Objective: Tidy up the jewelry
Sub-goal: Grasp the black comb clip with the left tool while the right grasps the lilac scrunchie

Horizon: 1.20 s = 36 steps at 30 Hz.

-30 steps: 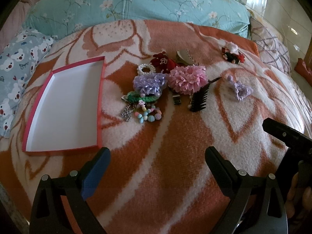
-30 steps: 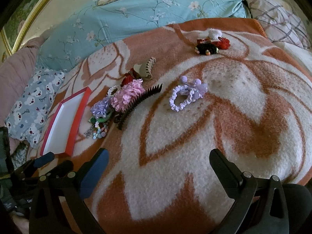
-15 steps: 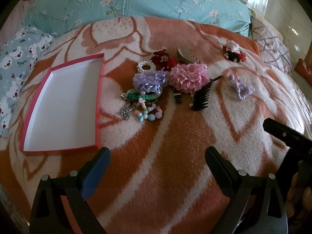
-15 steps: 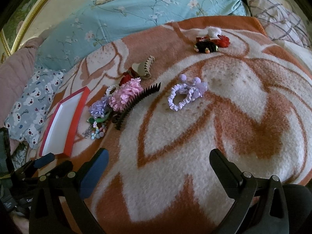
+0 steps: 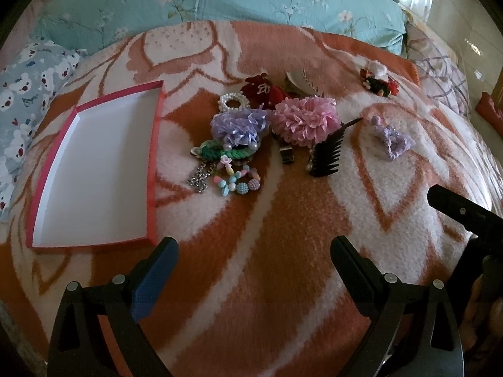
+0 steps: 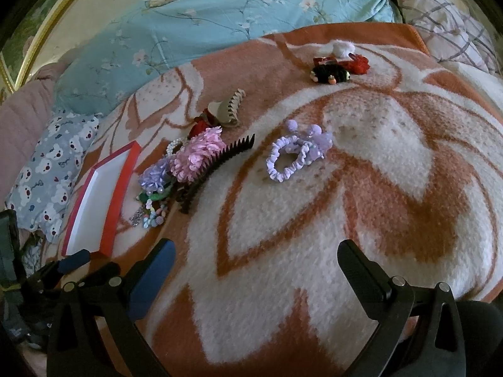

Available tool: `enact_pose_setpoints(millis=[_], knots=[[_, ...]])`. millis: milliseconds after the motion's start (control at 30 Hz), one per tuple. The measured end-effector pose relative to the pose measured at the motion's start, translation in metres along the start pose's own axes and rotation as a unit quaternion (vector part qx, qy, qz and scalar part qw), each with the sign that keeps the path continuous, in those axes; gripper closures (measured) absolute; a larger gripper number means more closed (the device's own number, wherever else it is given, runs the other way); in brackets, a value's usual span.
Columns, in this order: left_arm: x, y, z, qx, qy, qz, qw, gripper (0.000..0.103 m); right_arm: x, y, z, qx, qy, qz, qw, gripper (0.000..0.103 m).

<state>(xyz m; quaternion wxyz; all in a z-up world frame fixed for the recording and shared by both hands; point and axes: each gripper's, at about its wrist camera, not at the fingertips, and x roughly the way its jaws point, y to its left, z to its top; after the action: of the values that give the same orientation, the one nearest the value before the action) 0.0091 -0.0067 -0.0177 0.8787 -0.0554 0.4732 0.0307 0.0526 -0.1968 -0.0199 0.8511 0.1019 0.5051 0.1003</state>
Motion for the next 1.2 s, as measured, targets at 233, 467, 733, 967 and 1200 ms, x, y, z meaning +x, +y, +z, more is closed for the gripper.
enact_pose_setpoints(millis=[233, 467, 733, 967, 1200], knots=[[0.009, 0.002, 0.006, -0.003, 0.007, 0.000, 1.0000, 0.005, 0.004, -0.003, 0.007, 0.002, 0.002, -0.001, 1.000, 0.000], [0.023, 0.000, 0.025, 0.000, 0.014, -0.033, 0.9994, 0.005, 0.015, -0.014, 0.024, 0.005, 0.004, -0.018, 1.000, 0.001], [0.056, -0.017, 0.055, 0.025, 0.019, -0.067, 0.9973, 0.005, 0.035, -0.031, 0.050, 0.022, 0.008, -0.039, 0.999, 0.007], [0.095, -0.038, 0.079, 0.052, 0.024, -0.071, 0.9958, 0.007, 0.059, -0.037, 0.067, 0.025, 0.025, -0.054, 0.998, 0.015], [0.131, -0.046, 0.096, 0.053, 0.045, -0.081, 0.9943, 0.059, 0.077, -0.041, 0.074, 0.020, 0.035, -0.082, 0.996, 0.035]])
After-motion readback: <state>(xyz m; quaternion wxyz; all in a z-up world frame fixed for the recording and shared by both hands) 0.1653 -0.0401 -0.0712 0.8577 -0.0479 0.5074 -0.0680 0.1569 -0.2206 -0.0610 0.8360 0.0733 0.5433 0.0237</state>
